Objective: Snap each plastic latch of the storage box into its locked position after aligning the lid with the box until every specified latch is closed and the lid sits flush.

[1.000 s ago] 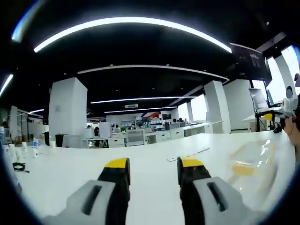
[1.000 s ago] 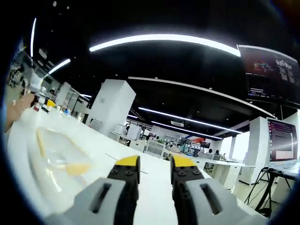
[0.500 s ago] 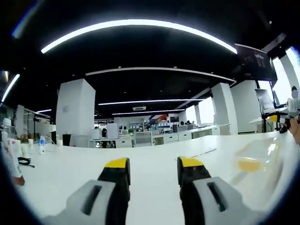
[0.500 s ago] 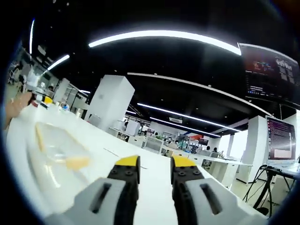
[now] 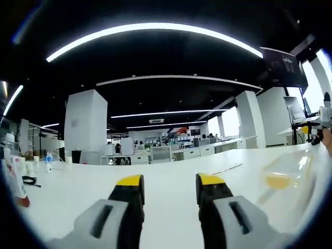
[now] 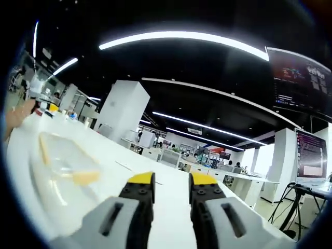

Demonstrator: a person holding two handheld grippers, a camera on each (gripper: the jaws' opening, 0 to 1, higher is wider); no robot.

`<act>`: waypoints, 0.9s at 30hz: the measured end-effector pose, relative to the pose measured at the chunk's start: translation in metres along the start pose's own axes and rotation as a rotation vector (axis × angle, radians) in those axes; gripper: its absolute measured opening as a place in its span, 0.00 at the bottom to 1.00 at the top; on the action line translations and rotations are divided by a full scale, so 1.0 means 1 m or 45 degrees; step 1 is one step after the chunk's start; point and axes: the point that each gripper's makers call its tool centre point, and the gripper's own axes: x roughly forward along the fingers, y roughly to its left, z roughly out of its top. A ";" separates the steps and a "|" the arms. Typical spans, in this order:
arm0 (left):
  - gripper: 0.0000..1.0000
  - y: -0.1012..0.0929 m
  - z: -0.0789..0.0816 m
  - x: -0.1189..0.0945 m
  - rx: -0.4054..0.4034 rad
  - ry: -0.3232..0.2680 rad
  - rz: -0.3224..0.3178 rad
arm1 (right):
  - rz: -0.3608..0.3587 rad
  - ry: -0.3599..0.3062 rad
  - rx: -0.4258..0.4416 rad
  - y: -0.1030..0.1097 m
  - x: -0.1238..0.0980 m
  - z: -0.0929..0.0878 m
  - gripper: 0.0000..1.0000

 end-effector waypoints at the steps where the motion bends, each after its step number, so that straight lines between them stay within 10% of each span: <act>1: 0.40 0.000 0.000 0.000 0.000 -0.002 0.001 | 0.002 0.003 0.000 0.000 0.000 0.000 0.25; 27: 0.39 -0.001 -0.014 0.006 0.048 0.066 0.015 | 0.004 0.066 0.022 -0.001 0.006 -0.014 0.25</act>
